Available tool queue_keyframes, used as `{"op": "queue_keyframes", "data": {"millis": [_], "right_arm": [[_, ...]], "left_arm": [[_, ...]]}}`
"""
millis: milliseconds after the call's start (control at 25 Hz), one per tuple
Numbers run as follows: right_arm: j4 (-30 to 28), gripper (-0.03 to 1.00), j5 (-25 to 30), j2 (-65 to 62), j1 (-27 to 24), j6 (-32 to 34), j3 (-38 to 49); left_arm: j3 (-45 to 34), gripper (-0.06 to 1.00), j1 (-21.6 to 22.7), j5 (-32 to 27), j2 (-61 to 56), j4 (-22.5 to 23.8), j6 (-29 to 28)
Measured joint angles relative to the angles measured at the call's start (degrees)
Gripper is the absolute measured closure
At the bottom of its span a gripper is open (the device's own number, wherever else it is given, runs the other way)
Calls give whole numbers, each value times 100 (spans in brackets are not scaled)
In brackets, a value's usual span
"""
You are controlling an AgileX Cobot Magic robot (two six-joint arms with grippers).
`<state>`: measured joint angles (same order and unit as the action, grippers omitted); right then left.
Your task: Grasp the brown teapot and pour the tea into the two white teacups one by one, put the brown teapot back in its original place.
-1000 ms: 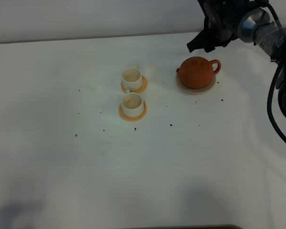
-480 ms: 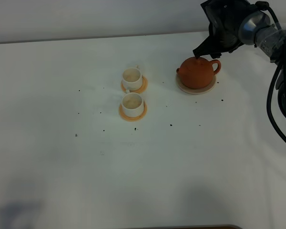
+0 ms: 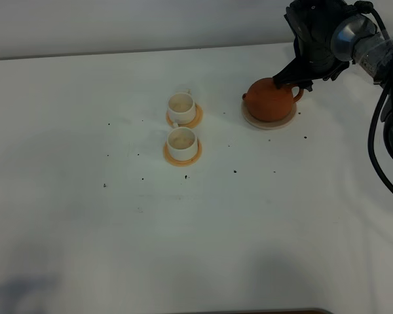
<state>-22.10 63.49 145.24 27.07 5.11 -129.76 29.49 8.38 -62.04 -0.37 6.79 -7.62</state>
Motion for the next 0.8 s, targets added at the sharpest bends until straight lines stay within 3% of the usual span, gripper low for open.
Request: {"op": "queue_keyframes", "data": {"millis": [400, 800], "right_arm": [[27, 53, -581, 0, -5, -22, 0], [185, 53, 224, 0, -5, -88, 0]], "left_arm": [[0, 52, 0, 0, 0, 0, 0], [0, 52, 0, 0, 0, 0, 0]]}}
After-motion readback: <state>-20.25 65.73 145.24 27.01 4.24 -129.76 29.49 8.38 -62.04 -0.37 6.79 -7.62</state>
